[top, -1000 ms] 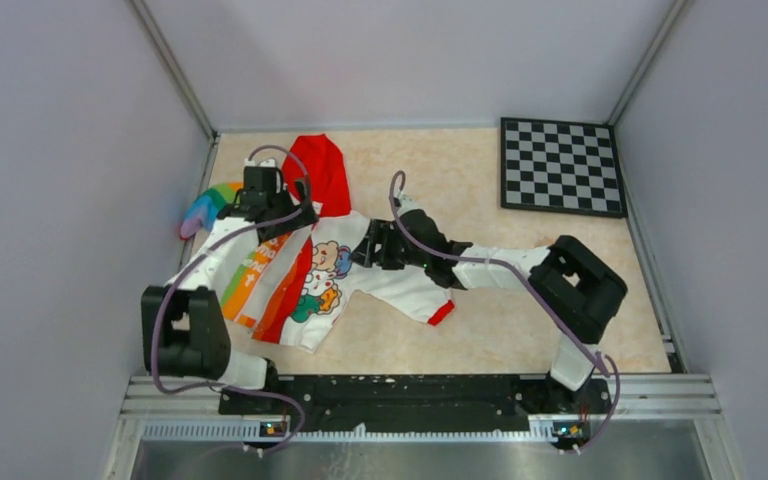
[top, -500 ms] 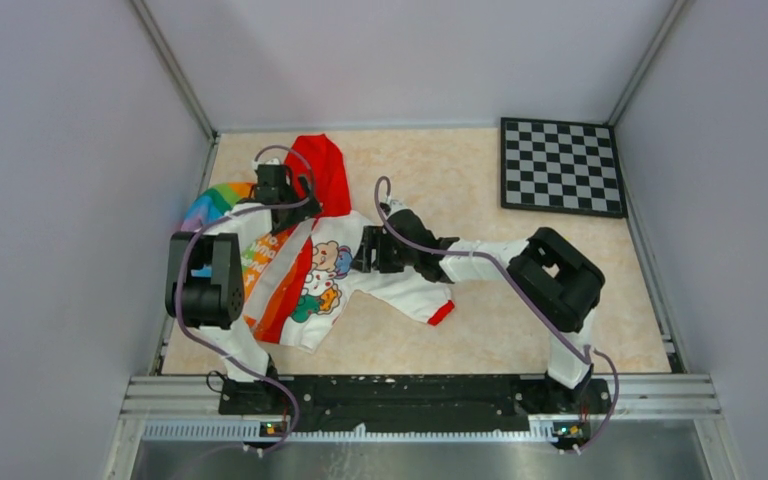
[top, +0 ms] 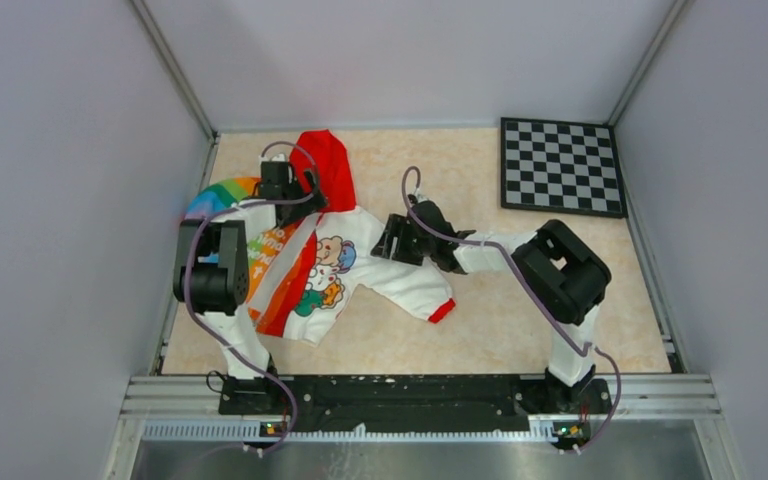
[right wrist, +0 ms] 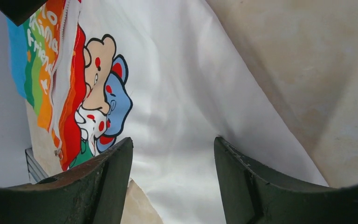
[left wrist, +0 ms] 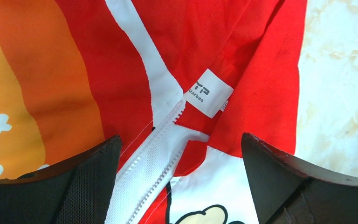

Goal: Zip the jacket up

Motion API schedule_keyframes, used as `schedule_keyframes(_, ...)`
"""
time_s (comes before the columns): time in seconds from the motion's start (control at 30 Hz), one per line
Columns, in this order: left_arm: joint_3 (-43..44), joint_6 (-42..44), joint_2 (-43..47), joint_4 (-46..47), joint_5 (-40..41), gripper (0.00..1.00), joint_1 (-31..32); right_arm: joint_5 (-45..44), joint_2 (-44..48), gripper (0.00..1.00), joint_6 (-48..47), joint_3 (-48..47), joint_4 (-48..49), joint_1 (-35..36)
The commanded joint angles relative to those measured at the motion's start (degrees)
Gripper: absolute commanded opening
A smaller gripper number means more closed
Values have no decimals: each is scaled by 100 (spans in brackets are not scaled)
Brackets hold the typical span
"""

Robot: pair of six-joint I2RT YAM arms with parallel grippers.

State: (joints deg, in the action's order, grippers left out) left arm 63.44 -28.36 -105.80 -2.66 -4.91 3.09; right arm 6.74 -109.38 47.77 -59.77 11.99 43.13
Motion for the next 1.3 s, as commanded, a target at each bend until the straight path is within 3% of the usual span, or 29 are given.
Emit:
schedule_keyframes(0.0, 228, -160, -414, 164, -628, 100, 131, -130, 14, 64, 249, 163, -54, -261)
schedule_keyframes(0.2, 662, -153, -748, 100, -853, 100, 471, -58, 28, 64, 145, 238, -197, -752)
schedule_keyframes(0.43, 909, -64, -799, -58, -931, 100, 683, 84, -335, 64, -1073, -425, -1094, -1211)
schedule_keyframes(0.8, 1259, 211, -538, -551, -1145, 100, 845, -116, -27, 64, -1555, -246, -1161, -1905)
schedule_keyframes(1.07, 1205, 475, 830, -1360, -937, 100, 895, -161, 567, 65, -2540, -864, -1953, -1877)
schedule_keyframes(1.27, -92, 734, 2581, -2109, -1044, 100, 890, -574, 1574, 64, -2107, -616, -2120, -1123)
